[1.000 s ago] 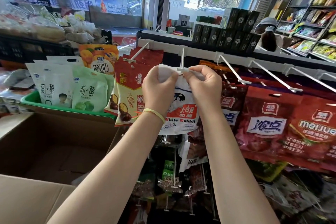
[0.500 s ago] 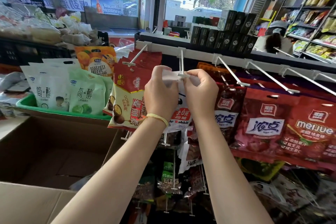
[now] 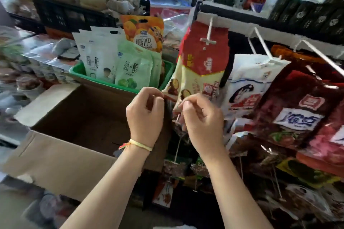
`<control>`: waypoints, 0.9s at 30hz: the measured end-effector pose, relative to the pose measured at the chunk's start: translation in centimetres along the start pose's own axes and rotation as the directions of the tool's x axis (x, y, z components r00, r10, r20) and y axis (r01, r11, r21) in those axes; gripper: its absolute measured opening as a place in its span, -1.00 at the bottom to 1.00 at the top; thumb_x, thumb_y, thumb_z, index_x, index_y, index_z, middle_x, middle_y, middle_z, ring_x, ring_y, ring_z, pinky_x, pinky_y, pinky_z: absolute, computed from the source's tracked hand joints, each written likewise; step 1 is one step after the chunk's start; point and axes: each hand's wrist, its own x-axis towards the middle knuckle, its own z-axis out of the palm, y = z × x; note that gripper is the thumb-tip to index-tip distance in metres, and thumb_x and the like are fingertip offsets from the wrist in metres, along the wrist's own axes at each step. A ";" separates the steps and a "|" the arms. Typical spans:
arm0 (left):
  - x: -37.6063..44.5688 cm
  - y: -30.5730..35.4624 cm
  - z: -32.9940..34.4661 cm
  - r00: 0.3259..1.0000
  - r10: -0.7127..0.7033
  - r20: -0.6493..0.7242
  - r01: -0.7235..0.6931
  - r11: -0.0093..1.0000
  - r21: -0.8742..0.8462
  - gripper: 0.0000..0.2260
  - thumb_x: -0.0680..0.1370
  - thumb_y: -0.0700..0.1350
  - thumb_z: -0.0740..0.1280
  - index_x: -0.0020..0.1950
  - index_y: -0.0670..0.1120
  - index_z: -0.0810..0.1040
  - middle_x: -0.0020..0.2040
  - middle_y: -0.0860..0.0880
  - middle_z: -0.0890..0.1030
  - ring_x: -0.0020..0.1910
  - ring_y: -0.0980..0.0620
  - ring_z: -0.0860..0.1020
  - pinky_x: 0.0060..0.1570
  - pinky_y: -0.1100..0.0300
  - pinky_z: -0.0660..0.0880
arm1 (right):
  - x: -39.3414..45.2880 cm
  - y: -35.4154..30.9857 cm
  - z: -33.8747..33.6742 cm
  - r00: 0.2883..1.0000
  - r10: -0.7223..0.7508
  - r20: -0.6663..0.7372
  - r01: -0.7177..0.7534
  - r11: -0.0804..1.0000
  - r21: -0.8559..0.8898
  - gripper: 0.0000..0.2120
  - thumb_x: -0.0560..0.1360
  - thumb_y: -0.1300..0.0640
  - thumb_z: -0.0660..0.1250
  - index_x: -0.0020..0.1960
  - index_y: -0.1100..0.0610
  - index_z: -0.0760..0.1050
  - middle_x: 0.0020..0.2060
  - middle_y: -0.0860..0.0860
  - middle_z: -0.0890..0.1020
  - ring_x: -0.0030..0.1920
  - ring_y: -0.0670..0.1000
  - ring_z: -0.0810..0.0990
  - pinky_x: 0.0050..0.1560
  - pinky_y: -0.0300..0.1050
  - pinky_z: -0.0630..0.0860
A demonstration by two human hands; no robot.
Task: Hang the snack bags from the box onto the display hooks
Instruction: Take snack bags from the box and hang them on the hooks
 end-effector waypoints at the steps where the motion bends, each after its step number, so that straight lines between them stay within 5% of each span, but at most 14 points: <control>1: -0.2 -2.3 -1.5 0.999 -0.047 0.010 0.047 0.998 0.053 -0.86 0.44 -0.16 0.25 -0.18 -0.13 0.60 -0.32 0.07 0.57 -0.36 0.10 0.50 -0.28 0.16 0.45 | -0.4 0.4 2.1 0.993 0.061 0.099 -0.065 0.997 0.035 -0.82 0.55 0.18 0.23 -0.19 0.15 0.54 -0.45 0.10 0.56 -0.44 0.10 0.54 -0.43 0.04 0.49; 4: -1.2 -10.1 -6.2 0.956 -0.274 0.103 0.225 0.913 0.341 -0.90 0.50 -0.19 0.30 -0.14 -0.09 0.62 -0.25 0.01 0.62 -0.24 -0.01 0.58 -0.21 0.11 0.49 | -1.8 2.5 8.9 0.908 0.224 0.353 -0.229 0.973 -0.029 -0.81 0.58 0.20 0.24 -0.18 0.13 0.55 -0.42 0.07 0.60 -0.43 0.04 0.59 -0.41 -0.02 0.55; 7: -2.0 -16.2 -10.4 0.869 -0.475 0.138 0.296 0.723 0.624 -0.91 0.52 -0.15 0.34 -0.07 -0.07 0.64 -0.10 -0.07 0.66 -0.06 -0.15 0.60 -0.14 0.10 0.42 | -3.4 6.3 14.8 0.786 0.422 0.453 -0.410 0.903 -0.129 -0.80 0.57 0.19 0.24 -0.18 0.12 0.57 -0.38 0.03 0.62 -0.43 -0.06 0.61 -0.36 -0.06 0.60; 10: -1.6 -20.1 -13.1 0.834 -0.503 0.227 0.175 0.630 0.757 -0.90 0.52 -0.08 0.32 -0.06 -0.05 0.61 -0.08 -0.06 0.66 -0.04 -0.15 0.60 -0.16 0.10 0.41 | -4.3 10.3 19.1 0.728 0.548 0.411 -0.458 0.836 -0.303 -0.80 0.55 0.15 0.23 -0.19 0.07 0.59 -0.27 0.01 0.66 -0.26 -0.01 0.65 -0.14 0.02 0.65; 12: -1.1 -22.2 -14.0 0.821 -0.463 0.335 0.030 0.620 0.784 -0.86 0.50 -0.05 0.28 -0.10 -0.06 0.60 -0.13 -0.07 0.67 -0.09 -0.18 0.62 -0.19 0.09 0.43 | -4.2 12.4 21.1 0.679 0.630 0.378 -0.470 0.768 -0.436 -0.83 0.54 0.15 0.22 -0.11 0.08 0.59 -0.17 0.01 0.66 -0.15 0.03 0.64 -0.17 -0.07 0.59; 16: -0.2 -24.7 -14.3 0.741 -0.488 0.462 -0.120 0.581 0.805 -0.80 0.55 0.03 0.26 -0.01 -0.03 0.63 -0.05 -0.07 0.69 -0.03 -0.15 0.64 -0.15 0.12 0.45 | -4.1 16.8 24.7 0.441 0.823 0.357 -0.476 0.552 -0.684 -0.90 0.55 0.12 0.23 0.00 0.09 0.50 -0.11 0.04 0.58 -0.06 0.10 0.56 -0.20 -0.13 0.48; 19: 0.3 -25.4 -13.8 0.685 -0.550 0.477 -0.115 0.565 0.817 -0.79 0.55 0.05 0.27 0.04 0.00 0.63 0.02 -0.03 0.68 0.03 -0.10 0.63 -0.10 0.17 0.47 | -3.8 19.1 27.0 0.255 0.924 0.285 -0.424 0.372 -0.826 -0.51 0.56 0.05 0.24 0.46 0.13 0.32 0.31 0.17 0.50 0.29 0.19 0.50 0.17 -0.02 0.49; 21: 0.6 -25.7 -13.5 0.658 -0.590 0.467 -0.097 0.549 0.830 -0.79 0.54 0.04 0.28 0.04 0.00 0.64 0.02 -0.02 0.68 0.03 -0.10 0.63 -0.10 0.17 0.48 | -3.2 20.0 27.7 0.192 0.957 0.217 -0.373 0.276 -0.886 -0.38 0.58 0.00 0.25 0.56 0.18 0.15 0.44 0.18 0.37 0.40 0.20 0.41 0.33 0.02 0.43; 25: 0.5 -26.2 -13.3 0.648 -0.598 0.472 -0.094 0.552 0.828 -0.80 0.52 0.02 0.27 0.00 -0.01 0.64 -0.02 -0.03 0.68 -0.01 -0.12 0.64 -0.12 0.15 0.50 | -2.2 20.6 28.1 0.090 0.983 0.157 -0.303 0.178 -0.936 -0.48 0.66 0.03 0.14 0.54 0.25 0.18 0.46 0.20 0.37 0.05 0.11 0.49 -0.09 -0.08 0.41; 27: 0.3 -26.4 -13.3 0.649 -0.593 0.477 -0.084 0.567 0.820 -0.81 0.52 0.02 0.27 -0.01 -0.01 0.63 -0.03 -0.03 0.68 -0.02 -0.12 0.64 -0.12 0.15 0.50 | -1.9 20.5 28.2 0.054 0.983 0.176 -0.191 0.183 -0.964 -0.51 0.69 0.07 0.06 0.56 0.25 0.14 0.50 0.18 0.31 0.15 0.16 0.50 -0.12 -0.10 0.35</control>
